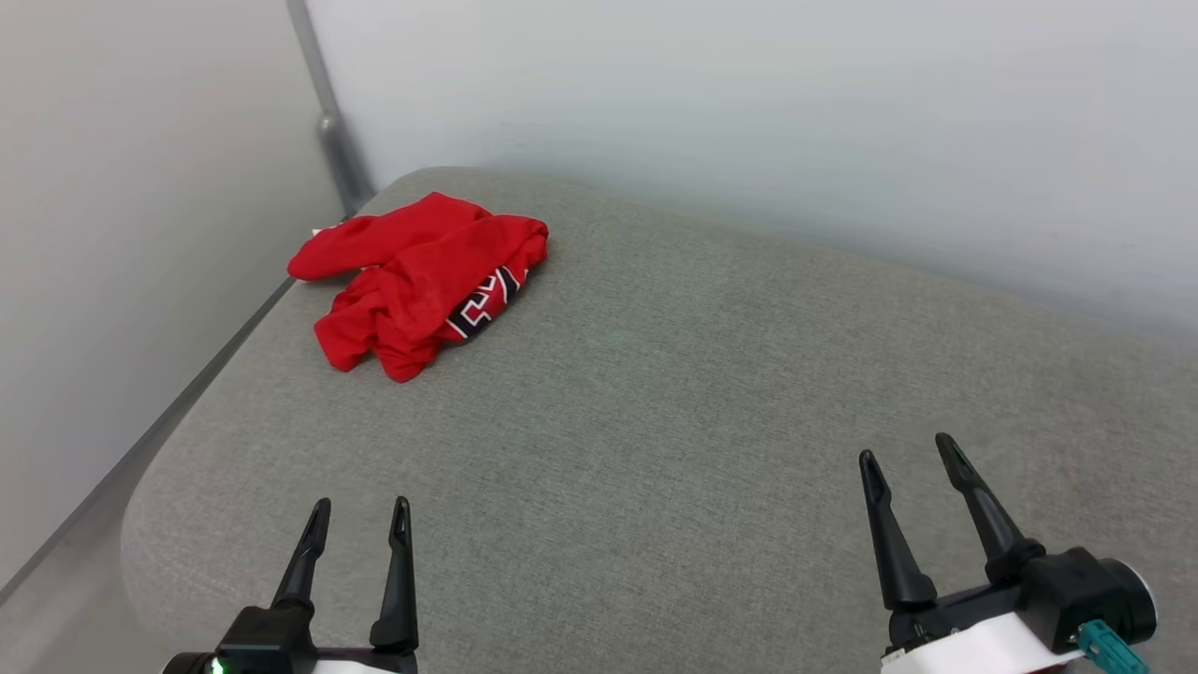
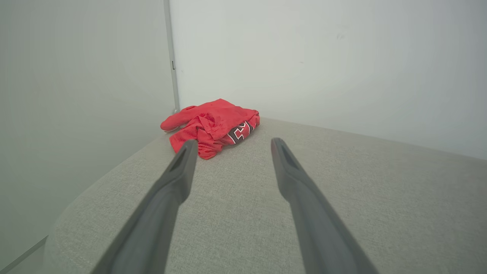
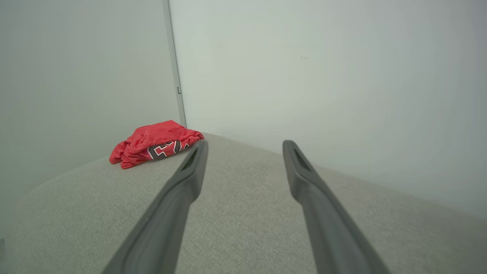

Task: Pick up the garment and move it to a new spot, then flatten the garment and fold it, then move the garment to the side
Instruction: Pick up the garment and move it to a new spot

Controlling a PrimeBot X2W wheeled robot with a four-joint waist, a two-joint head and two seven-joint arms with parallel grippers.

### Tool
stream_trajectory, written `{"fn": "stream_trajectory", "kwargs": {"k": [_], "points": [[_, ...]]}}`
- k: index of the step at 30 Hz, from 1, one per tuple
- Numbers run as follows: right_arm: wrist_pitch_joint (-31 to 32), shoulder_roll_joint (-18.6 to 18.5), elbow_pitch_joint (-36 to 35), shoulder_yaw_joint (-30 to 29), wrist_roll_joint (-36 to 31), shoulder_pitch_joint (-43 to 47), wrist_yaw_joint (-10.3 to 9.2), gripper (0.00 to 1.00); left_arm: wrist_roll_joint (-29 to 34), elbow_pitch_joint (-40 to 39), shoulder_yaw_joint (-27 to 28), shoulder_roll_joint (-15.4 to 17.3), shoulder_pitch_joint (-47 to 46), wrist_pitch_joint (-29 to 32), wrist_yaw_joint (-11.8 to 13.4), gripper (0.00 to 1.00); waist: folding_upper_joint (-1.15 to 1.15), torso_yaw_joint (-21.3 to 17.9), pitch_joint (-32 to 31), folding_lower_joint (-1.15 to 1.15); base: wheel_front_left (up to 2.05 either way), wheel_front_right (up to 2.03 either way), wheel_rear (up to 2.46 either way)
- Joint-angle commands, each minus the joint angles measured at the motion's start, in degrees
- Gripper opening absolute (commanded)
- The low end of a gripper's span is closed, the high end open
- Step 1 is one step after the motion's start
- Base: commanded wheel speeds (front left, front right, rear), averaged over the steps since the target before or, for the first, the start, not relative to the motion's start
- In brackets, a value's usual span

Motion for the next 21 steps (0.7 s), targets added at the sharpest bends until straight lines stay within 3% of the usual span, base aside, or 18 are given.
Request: {"fn": "stream_trajectory", "kwargs": {"k": [1, 13, 21], "points": [[-0.1, -0.1, 0.2, 0.2, 0.1, 0.9, -0.02, 1.0, 0.2, -0.4, 0.3, -0.1, 0.6, -0.2, 0.1, 1.0, 0.0, 0.8, -0.3, 0.0, 0.0, 0.0, 0.0], [-0.1, -0.1, 0.0, 0.3, 0.0, 0.3, -0.02, 1.0, -0.1, -2.0, 0.8, -0.1, 0.5, -0.2, -0.1, 1.0, 0.0, 1.3, 0.1, 0.0, 0.0, 0.0, 0.0], [-0.1, -0.1, -1.3, 0.5, -2.2, -1.5, -0.02, 1.0, -2.8, -2.4, 2.6, -0.1, -1.9, -0.2, -0.3, 1.0, 0.0, -1.2, 4.2, 0.0, 0.0, 0.0, 0.0]]}}
